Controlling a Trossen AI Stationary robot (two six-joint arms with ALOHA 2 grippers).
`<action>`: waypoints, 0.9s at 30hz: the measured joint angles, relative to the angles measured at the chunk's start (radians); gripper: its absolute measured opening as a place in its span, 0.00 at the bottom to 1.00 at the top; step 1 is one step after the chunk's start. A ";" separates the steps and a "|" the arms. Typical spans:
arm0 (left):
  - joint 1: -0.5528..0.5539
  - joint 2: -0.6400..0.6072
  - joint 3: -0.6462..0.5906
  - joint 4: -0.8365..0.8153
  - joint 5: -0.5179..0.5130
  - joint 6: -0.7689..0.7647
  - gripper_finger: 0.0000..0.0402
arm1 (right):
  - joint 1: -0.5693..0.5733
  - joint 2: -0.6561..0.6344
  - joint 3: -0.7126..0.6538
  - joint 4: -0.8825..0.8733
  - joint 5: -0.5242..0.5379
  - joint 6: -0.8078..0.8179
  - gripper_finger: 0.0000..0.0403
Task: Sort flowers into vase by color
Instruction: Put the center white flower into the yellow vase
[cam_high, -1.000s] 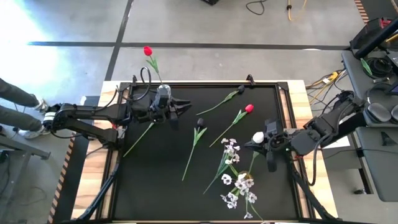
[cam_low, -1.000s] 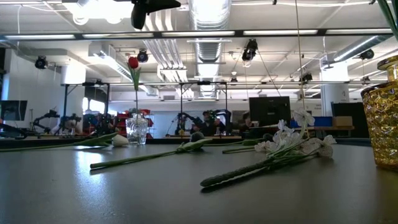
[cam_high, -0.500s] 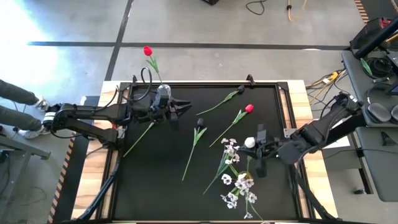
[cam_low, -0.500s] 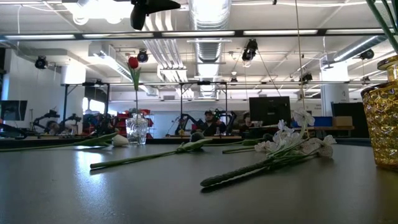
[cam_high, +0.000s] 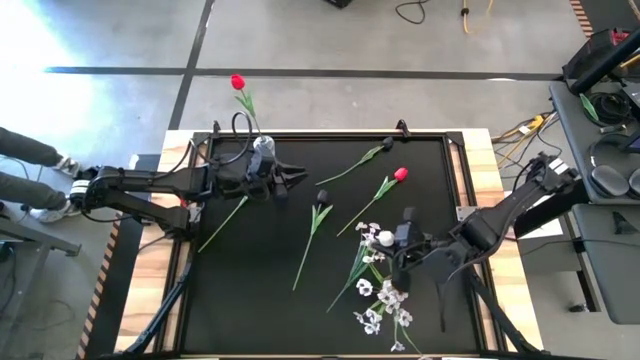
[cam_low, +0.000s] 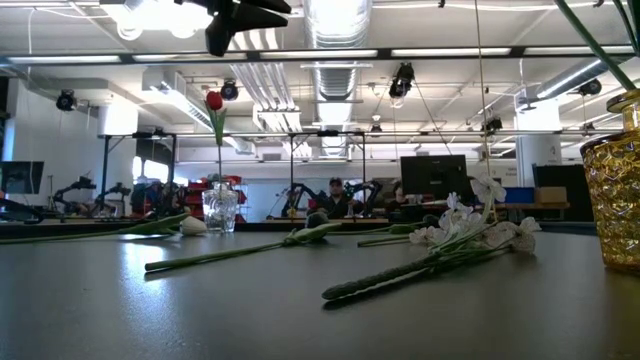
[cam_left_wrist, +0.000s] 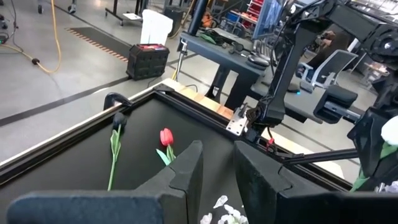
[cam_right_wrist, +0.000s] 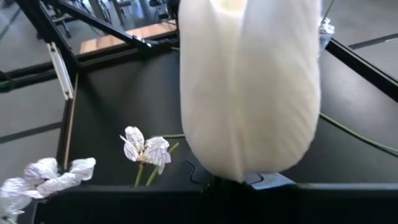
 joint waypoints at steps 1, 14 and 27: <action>-0.001 0.003 -0.001 0.001 0.000 0.000 0.19 | 0.000 0.009 0.000 0.000 0.000 0.001 0.02; -0.024 0.096 -0.003 0.034 0.040 -0.037 0.19 | 0.000 0.036 -0.001 -0.014 -0.062 0.120 0.19; -0.035 0.082 -0.003 0.063 0.053 -0.033 0.19 | 0.000 -0.024 0.006 -0.027 -0.166 0.134 0.53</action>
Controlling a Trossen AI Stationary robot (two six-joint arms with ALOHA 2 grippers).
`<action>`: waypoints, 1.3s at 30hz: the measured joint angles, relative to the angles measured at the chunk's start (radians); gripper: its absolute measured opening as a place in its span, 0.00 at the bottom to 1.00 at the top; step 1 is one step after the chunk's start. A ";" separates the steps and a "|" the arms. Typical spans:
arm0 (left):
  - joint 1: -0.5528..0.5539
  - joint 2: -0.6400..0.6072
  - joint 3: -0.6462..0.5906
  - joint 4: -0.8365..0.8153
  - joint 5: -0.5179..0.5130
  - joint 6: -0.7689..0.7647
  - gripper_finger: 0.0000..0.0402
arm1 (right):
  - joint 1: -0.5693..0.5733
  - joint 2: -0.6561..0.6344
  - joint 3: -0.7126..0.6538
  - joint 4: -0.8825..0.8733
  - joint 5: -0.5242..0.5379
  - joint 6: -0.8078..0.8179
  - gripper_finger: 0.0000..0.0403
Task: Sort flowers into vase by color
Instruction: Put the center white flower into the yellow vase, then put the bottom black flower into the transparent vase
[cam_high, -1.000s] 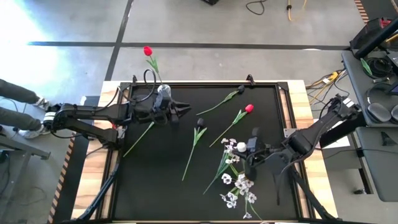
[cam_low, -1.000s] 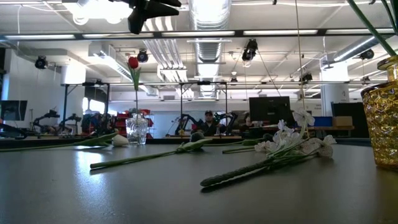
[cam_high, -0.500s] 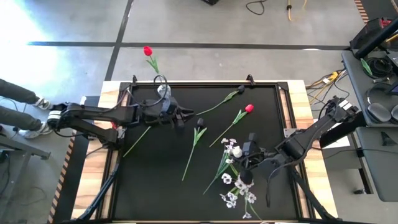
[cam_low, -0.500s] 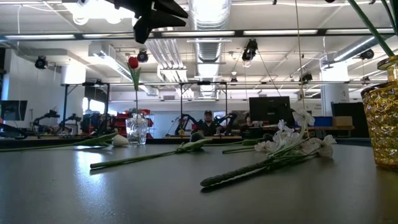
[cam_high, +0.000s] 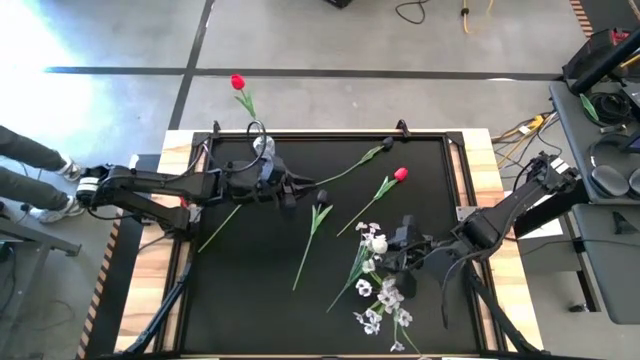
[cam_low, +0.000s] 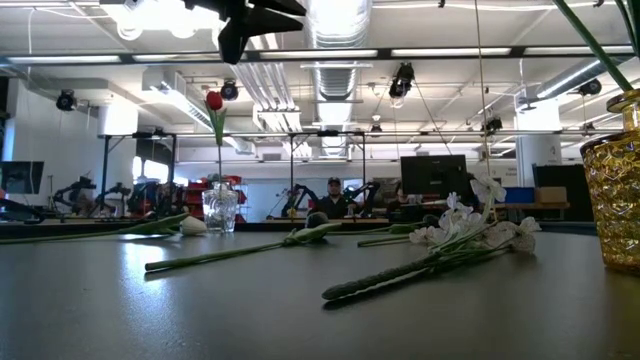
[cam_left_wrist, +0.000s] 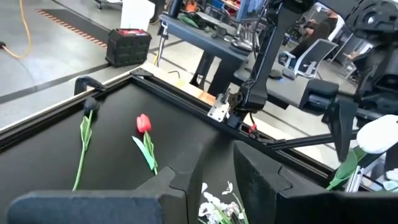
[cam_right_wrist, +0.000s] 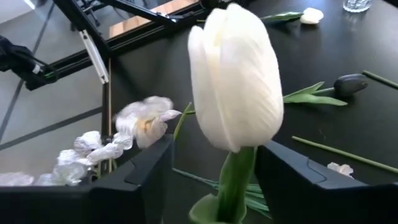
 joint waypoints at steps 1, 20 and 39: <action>0.000 0.000 0.001 -0.001 0.000 0.000 0.19 | 0.000 -0.002 0.012 -0.014 0.000 0.000 0.54; -0.020 -0.004 0.037 -0.062 0.005 -0.033 0.19 | 0.000 -0.001 0.376 -0.542 -0.046 0.000 0.58; -0.111 0.414 0.160 -0.523 -0.036 -0.687 0.17 | -0.139 -0.285 0.454 -0.827 0.035 -0.093 0.02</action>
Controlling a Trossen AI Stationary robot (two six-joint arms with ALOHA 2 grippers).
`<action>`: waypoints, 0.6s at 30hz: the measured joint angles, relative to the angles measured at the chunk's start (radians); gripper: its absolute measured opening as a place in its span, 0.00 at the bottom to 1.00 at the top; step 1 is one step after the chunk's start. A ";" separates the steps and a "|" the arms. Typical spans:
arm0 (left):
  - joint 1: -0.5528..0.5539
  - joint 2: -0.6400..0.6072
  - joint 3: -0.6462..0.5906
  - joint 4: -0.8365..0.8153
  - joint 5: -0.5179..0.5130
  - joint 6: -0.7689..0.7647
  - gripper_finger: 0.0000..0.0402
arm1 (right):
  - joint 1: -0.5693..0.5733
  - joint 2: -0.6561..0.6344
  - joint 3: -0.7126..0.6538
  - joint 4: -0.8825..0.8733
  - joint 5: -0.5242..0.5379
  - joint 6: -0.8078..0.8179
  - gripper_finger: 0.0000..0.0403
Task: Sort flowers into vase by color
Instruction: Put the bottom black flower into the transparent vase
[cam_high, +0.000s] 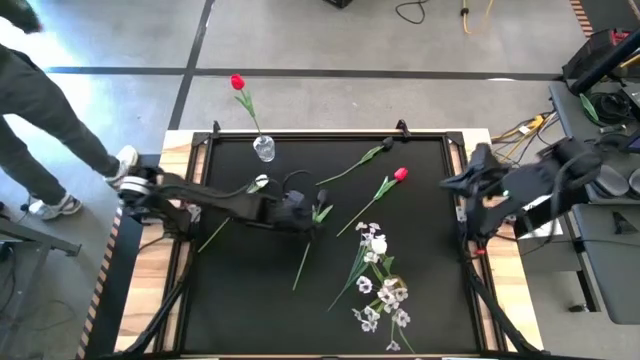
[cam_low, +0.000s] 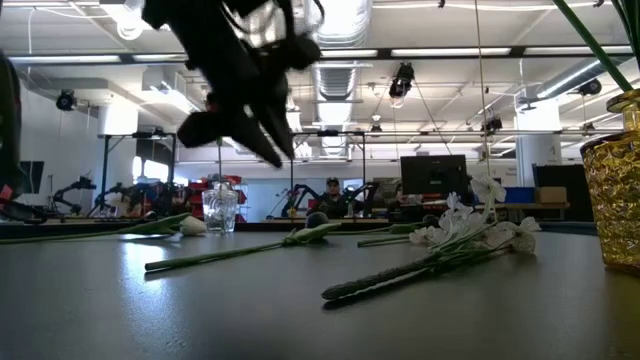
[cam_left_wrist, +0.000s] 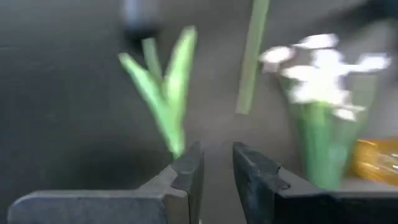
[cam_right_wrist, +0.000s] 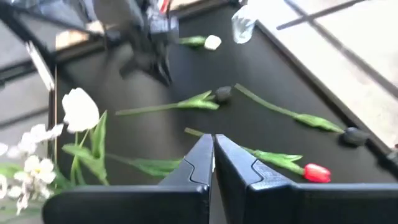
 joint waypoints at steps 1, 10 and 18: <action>0.012 0.031 0.021 -0.017 -0.001 -0.001 0.17 | -0.004 -0.018 0.000 0.000 0.009 -0.011 0.02; 0.161 0.245 0.273 -0.200 0.039 0.105 0.23 | -0.006 -0.113 0.000 0.001 0.019 -0.072 0.02; 0.236 0.412 0.449 -0.376 0.114 0.128 0.30 | -0.006 -0.131 -0.002 -0.030 0.019 -0.097 0.02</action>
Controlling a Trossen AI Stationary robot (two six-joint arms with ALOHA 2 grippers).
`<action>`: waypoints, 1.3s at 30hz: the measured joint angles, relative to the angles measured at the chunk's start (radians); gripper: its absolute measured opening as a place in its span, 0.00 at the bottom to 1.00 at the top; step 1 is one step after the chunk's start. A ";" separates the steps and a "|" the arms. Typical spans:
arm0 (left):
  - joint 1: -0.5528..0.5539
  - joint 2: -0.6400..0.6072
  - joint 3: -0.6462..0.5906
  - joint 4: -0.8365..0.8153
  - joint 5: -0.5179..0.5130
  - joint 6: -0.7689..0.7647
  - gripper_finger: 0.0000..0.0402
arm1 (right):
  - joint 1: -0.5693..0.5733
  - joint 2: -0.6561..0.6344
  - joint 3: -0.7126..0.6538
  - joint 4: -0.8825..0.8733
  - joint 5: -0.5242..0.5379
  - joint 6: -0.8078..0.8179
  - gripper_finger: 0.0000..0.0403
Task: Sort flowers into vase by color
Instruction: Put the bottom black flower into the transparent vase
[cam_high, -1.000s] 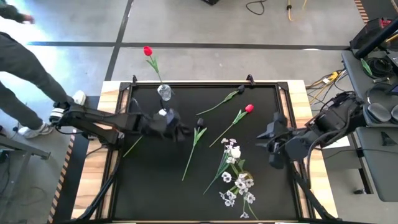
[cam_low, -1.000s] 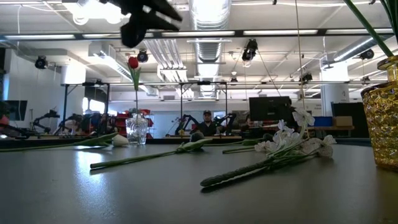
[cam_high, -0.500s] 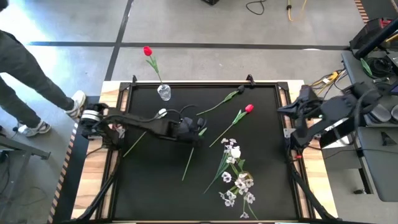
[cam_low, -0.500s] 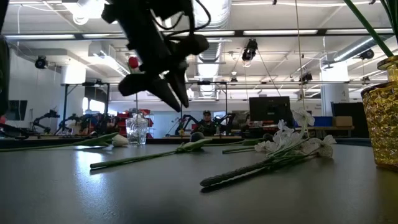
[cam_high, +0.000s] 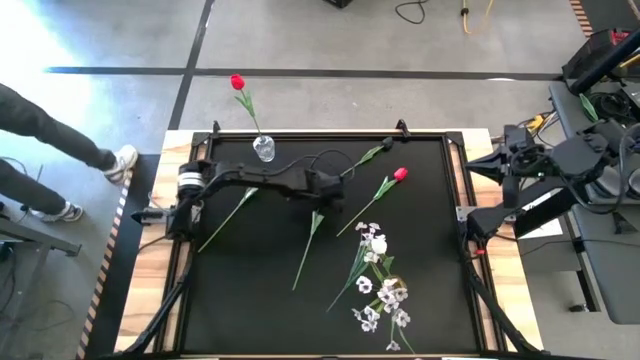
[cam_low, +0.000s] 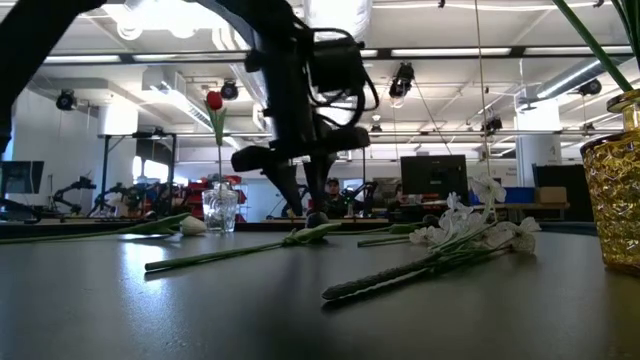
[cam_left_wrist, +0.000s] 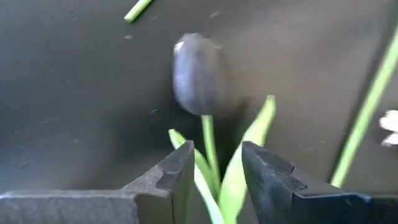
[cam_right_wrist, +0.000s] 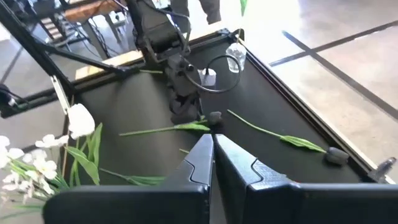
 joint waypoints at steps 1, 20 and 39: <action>0.003 0.017 0.018 -0.026 0.000 -0.007 0.30 | 0.000 -0.001 0.000 -0.009 0.000 0.000 0.02; 0.066 0.102 0.070 -0.076 0.026 0.311 0.02 | 0.000 0.001 0.000 -0.008 0.159 0.070 0.02; 0.176 -0.639 -0.010 0.002 -0.541 0.462 0.00 | 0.000 0.071 0.000 0.048 0.269 0.068 0.02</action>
